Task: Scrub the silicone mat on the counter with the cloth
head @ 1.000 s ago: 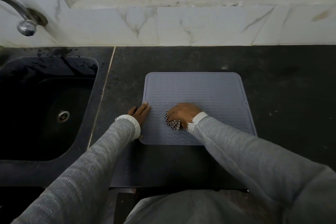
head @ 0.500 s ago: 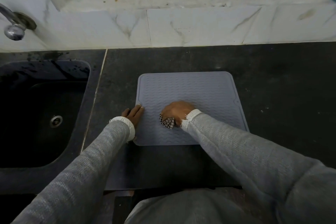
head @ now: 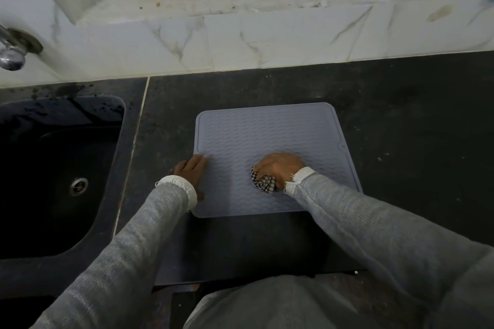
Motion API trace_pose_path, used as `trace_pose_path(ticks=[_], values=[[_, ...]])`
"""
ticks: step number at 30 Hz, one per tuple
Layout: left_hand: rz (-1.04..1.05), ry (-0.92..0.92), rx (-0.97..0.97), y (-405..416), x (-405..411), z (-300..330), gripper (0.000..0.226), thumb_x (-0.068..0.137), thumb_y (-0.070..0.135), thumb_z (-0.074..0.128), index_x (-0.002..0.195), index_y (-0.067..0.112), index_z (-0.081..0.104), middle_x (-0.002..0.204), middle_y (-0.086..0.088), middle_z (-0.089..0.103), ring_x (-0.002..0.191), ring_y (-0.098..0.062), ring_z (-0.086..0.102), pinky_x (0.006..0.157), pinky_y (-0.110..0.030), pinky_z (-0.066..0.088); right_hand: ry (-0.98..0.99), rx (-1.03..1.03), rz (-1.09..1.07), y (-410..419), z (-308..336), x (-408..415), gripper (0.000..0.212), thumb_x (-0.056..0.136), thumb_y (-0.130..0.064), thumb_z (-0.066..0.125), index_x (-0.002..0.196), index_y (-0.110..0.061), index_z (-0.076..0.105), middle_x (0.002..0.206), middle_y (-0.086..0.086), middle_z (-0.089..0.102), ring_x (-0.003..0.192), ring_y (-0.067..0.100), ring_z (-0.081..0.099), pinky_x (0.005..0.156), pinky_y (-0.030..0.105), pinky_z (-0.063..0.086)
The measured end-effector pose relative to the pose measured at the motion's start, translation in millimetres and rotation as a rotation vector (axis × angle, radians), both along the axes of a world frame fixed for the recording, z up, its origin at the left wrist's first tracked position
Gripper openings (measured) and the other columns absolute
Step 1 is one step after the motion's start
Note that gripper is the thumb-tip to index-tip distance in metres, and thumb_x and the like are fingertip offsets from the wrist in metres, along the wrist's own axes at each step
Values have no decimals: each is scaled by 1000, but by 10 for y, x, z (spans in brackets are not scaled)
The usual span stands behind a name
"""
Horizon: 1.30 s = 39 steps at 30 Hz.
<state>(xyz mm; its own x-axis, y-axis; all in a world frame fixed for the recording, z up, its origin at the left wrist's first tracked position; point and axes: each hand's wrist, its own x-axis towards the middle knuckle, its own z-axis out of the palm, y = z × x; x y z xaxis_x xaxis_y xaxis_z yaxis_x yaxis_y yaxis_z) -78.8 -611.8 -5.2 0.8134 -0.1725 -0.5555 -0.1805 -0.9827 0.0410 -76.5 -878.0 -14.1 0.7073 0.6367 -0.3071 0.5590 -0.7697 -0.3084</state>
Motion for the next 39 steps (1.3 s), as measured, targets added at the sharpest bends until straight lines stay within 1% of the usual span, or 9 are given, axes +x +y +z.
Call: trace_pose_path(ticks=[6, 12, 16, 18, 23, 26, 31, 36, 39], values=[[-112, -50, -84, -611, -27, 38, 105, 68, 38, 81, 149, 29, 14, 152, -3, 16, 140, -30, 20, 112, -49, 29, -6, 13, -15, 19, 57, -17, 43, 80, -16, 67, 123, -21, 60, 135, 0, 53, 126, 23, 45, 100, 38, 42], [-108, -5, -56, -741, -40, -18, 109, 64, 39, 83, 148, 32, 14, 147, -3, 15, 137, -30, 19, 104, -53, 38, 87, 51, -32, -6, 54, 15, 42, 79, -13, 68, 120, -19, 62, 134, 2, 54, 125, 24, 47, 100, 39, 43], [-97, 28, -49, -779, -14, 10, 108, 62, 38, 85, 146, 32, 16, 146, -3, 15, 137, -31, 17, 105, -53, 37, 41, 88, -109, 86, 123, 45, 29, 87, -25, 58, 113, -14, 65, 118, 7, 65, 107, 28, 59, 89, 40, 50], [-97, 22, -38, -814, -4, 25, 107, 60, 37, 86, 143, 31, 19, 142, -3, 18, 135, -32, 19, 105, -52, 38, 41, 59, -119, 192, 178, 63, 30, 90, -31, 53, 109, -13, 66, 110, 7, 67, 99, 28, 61, 84, 39, 51], [-102, 30, -16, -806, 15, 22, 108, 60, 39, 85, 144, 29, 17, 143, -4, 17, 135, -32, 17, 106, -50, 37, 143, -111, -128, 192, 172, 66, 30, 86, -15, 56, 115, -11, 63, 118, 12, 62, 109, 30, 57, 93, 43, 47], [-106, 24, -17, -789, 3, 4, 107, 63, 40, 83, 145, 29, 16, 145, -4, 14, 137, -32, 15, 108, -48, 35, 229, -89, -177, -60, 184, 44, 30, 89, -19, 53, 117, -13, 62, 120, 11, 62, 112, 30, 56, 96, 41, 46], [-98, 36, -13, -805, 3, 22, 107, 64, 38, 83, 146, 29, 15, 148, -5, 12, 139, -32, 12, 110, -48, 32, 183, -78, -129, -358, 213, 54, 32, 87, -21, 59, 118, -16, 62, 127, 8, 59, 115, 29, 55, 96, 44, 47], [-108, 51, 81, -908, 22, 66, 111, 60, 38, 85, 145, 28, 15, 145, -5, 15, 136, -32, 18, 105, -51, 38, 81, 19, -126, -50, 309, 10, 31, 91, -28, 53, 111, -7, 65, 115, 14, 64, 104, 32, 59, 90, 45, 48], [-107, 57, 113, -961, 28, 87, 108, 60, 37, 85, 143, 28, 16, 144, -6, 16, 135, -32, 21, 103, -52, 39, 120, -24, -72, 167, 284, -37, 33, 91, -30, 49, 111, -7, 62, 117, 13, 62, 106, 30, 56, 89, 44, 48]])
